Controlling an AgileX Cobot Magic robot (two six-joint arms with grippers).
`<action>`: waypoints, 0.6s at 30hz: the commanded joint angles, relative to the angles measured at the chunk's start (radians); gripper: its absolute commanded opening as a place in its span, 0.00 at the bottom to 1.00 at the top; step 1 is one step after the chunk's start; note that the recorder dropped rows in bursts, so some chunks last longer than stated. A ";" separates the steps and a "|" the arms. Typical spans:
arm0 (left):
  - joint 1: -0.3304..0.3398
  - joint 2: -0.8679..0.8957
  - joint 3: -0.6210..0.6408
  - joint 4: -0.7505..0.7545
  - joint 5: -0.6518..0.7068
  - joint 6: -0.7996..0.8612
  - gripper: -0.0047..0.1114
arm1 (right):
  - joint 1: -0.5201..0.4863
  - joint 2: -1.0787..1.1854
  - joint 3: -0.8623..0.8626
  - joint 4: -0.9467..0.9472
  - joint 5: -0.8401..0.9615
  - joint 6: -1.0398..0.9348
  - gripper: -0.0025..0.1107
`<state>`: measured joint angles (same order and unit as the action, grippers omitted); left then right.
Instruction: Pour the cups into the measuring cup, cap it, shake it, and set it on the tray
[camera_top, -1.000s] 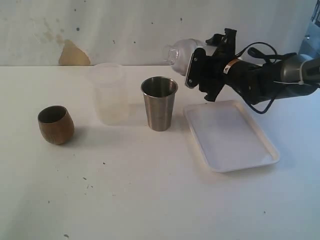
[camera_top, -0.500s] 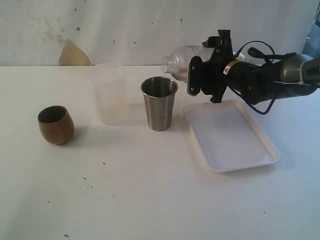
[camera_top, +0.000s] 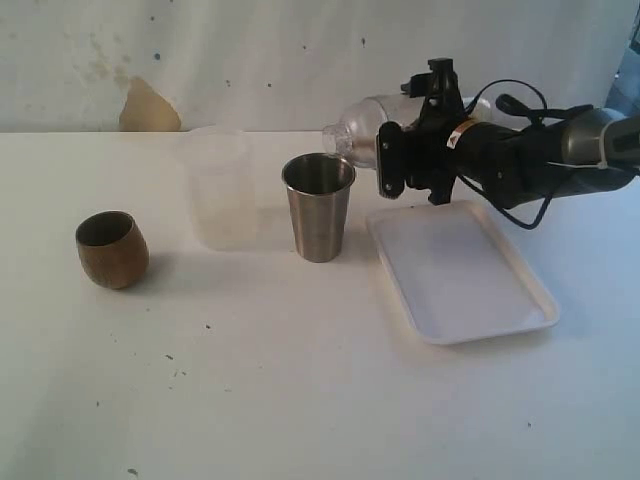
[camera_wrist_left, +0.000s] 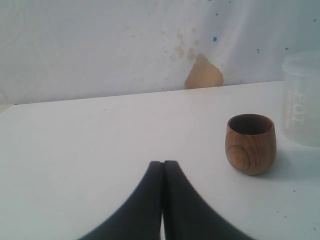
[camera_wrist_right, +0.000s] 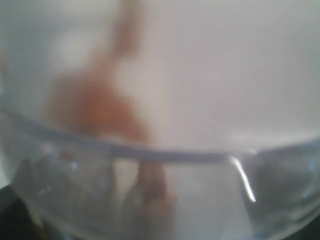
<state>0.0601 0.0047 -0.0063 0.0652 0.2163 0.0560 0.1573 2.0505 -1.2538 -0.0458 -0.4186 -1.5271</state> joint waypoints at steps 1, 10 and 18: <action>0.001 -0.005 0.006 0.007 -0.013 -0.001 0.04 | -0.009 -0.016 -0.015 -0.004 -0.094 -0.025 0.02; 0.001 -0.005 0.006 0.007 -0.013 -0.001 0.04 | -0.009 -0.037 -0.015 -0.036 -0.136 -0.025 0.02; 0.001 -0.005 0.006 0.007 -0.013 -0.001 0.04 | -0.009 -0.067 -0.015 -0.040 -0.144 -0.025 0.02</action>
<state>0.0601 0.0047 -0.0063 0.0652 0.2163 0.0560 0.1573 2.0188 -1.2545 -0.0868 -0.4801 -1.5528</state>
